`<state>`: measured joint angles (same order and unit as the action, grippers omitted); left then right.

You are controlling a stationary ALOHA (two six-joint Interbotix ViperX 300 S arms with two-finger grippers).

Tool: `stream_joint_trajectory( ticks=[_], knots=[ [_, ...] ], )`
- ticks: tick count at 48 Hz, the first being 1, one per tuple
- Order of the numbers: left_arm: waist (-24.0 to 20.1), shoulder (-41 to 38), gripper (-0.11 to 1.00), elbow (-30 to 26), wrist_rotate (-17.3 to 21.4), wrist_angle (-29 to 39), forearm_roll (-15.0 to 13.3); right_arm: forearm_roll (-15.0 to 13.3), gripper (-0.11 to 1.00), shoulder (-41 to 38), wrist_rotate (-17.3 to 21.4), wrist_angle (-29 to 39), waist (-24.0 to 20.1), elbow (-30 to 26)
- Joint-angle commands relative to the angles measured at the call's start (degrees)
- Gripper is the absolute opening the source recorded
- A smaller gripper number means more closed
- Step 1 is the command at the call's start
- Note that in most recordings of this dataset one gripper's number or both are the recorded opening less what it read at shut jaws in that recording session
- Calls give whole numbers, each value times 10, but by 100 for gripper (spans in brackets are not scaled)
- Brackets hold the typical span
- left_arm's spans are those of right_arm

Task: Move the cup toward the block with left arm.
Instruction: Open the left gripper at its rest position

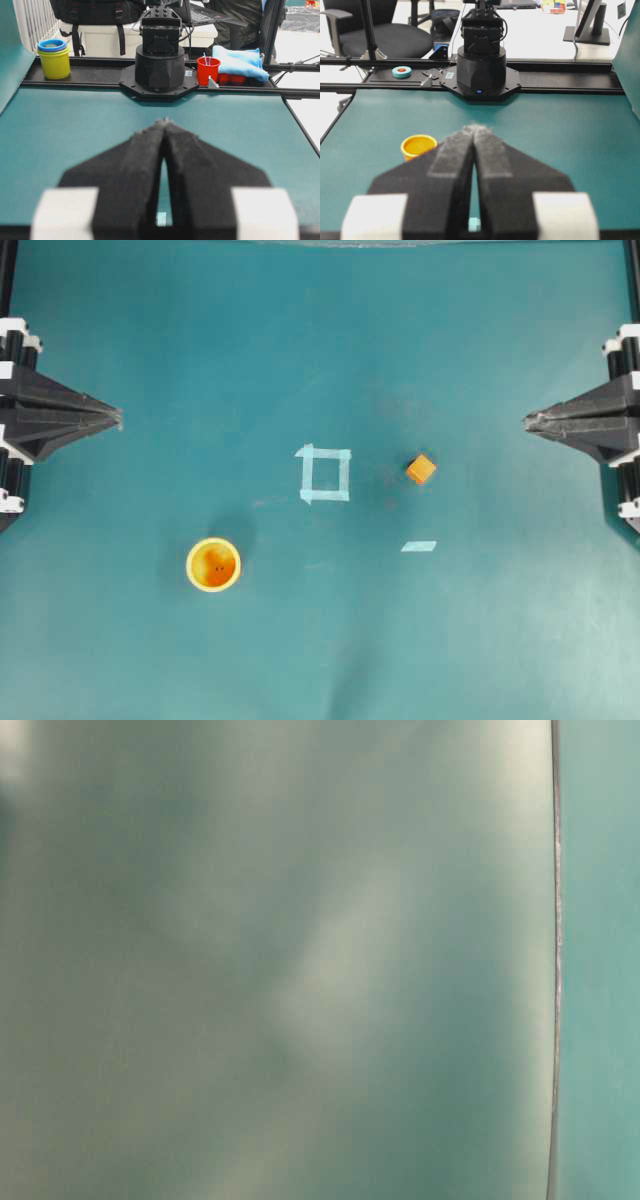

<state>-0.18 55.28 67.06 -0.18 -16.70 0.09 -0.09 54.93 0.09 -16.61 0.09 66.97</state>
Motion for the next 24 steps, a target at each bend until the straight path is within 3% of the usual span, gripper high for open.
stream_joint_trajectory(
  ticks=[1, 6, 18, 24],
  knots=[
    [1, -4, -1, -10, -4, 23, 2, 2, -1, -3, 0, -3, -1, -12],
    [4, -4, 12, -15, -8, 55, 2, 1, 0, -4, -1, 7, -2, -18],
    [13, -6, 22, -22, -11, 71, 3, 1, 0, -6, 0, 31, -2, -25],
    [14, -9, 38, -22, -11, 76, 2, 1, 0, -6, 0, 31, -1, -25]
  ],
)
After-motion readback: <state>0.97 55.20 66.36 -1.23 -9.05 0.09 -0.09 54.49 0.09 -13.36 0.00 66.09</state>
